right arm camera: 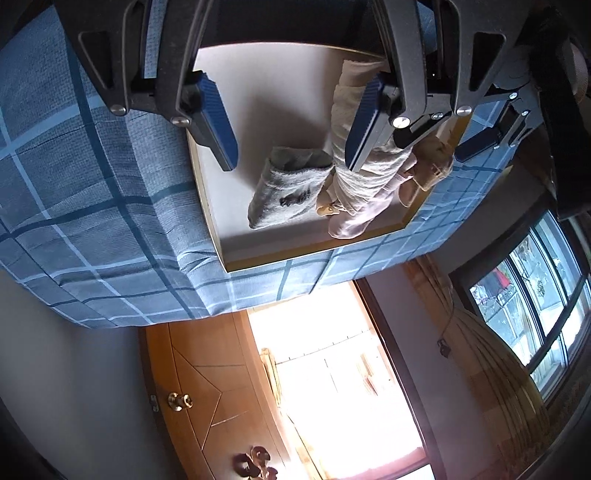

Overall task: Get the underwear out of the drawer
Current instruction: 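Move both open tools back down into the open drawer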

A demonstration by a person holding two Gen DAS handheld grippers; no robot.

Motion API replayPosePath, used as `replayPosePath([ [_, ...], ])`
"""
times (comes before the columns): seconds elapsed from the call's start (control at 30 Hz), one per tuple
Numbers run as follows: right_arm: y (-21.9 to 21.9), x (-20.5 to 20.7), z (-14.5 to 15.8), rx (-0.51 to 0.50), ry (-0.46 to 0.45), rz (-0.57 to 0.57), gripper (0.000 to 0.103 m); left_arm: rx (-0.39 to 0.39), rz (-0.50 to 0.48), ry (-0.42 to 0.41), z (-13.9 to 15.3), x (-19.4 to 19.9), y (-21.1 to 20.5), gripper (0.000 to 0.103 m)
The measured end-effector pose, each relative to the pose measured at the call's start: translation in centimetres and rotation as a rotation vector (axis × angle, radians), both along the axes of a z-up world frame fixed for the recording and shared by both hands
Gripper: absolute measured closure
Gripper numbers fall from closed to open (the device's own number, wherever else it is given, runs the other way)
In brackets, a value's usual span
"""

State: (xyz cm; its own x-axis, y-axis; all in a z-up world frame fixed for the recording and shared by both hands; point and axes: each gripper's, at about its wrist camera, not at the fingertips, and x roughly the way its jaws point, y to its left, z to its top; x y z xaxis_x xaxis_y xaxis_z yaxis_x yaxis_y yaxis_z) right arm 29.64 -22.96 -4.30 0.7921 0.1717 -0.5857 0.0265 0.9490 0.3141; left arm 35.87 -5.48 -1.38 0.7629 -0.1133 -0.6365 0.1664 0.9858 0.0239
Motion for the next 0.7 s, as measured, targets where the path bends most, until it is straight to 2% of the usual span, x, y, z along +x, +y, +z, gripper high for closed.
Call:
replayPosePath([
  [0.27,0.9,-1.7,0.2,0.003,-0.02,0.012,0.04,-0.006,0.028,-0.03,0.2,-1.9,1.7,0.012],
  [0.47,1.5,-4.5,1.5,0.007,-0.058,0.011,0.04,-0.022,0.034,-0.069,0.9,-4.3,2.9,0.011],
  [0.7,2.0,-7.9,3.0,-0.004,-0.065,0.012,0.04,-0.021,0.013,-0.115,1.8,-8.0,3.7,0.004],
])
